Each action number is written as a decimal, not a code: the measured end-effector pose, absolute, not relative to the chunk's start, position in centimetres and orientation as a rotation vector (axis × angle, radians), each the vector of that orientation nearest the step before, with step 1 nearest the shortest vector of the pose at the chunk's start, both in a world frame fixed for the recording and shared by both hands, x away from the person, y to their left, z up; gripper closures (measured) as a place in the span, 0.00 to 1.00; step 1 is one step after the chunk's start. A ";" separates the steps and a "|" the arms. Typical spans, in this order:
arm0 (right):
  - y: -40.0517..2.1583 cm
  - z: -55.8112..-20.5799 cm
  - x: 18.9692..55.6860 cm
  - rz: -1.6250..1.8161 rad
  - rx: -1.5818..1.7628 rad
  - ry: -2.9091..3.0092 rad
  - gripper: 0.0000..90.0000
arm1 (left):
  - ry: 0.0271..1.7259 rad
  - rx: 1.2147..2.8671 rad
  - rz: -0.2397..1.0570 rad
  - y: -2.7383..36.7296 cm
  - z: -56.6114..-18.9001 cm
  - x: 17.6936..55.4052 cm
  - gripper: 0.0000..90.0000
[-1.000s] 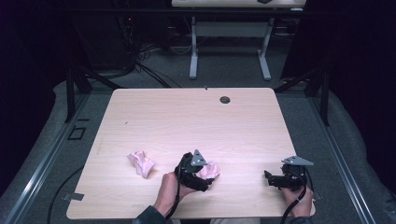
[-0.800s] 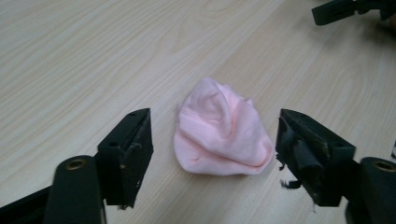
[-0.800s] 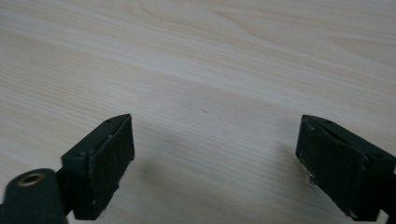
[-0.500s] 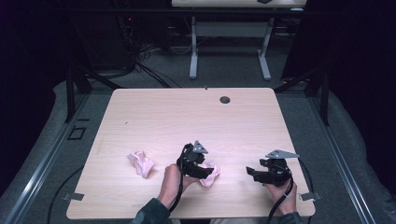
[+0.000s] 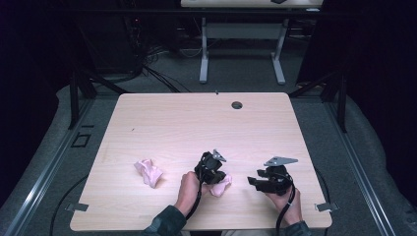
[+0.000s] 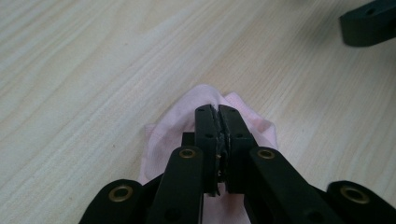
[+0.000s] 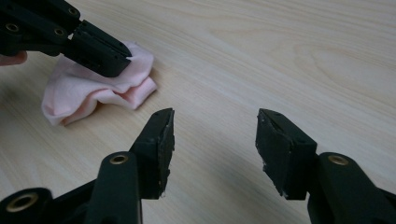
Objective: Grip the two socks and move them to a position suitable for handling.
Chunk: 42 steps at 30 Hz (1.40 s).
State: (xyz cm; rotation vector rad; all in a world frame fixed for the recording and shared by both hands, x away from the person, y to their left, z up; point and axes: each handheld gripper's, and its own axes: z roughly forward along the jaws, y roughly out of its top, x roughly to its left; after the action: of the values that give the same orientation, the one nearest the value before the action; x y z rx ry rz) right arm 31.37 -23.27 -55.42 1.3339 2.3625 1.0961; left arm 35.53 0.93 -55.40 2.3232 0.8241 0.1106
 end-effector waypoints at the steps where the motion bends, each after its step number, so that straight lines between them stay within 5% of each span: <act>1: -22.8 -55.4 31.5 1.089 1.329 2.378 0.54 | 0.820 2.312 0.107 1.2 -55.2 35.4 0.97; 12: -17.9 -56.1 34.3 1.123 1.213 2.557 0.64 | 0.841 2.158 0.066 3.6 -54.5 34.8 0.97; 24: -15.5 -57.4 34.4 1.074 1.106 2.609 0.94 | 0.821 2.036 0.112 6.9 -52.9 32.9 0.97; 39: -17.5 -56.4 32.5 1.061 1.215 2.439 0.94 | 0.930 1.998 0.113 13.1 -54.8 30.7 0.96; 42: -17.8 -56.6 32.3 1.071 1.254 2.443 0.91 | 0.966 1.982 0.103 13.8 -55.0 30.7 0.85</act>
State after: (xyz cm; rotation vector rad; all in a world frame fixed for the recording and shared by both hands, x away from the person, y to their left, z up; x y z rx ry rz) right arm 32.34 -17.83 -56.62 1.2545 2.4431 1.0710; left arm 30.69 13.78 -55.01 1.9816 0.9661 0.1033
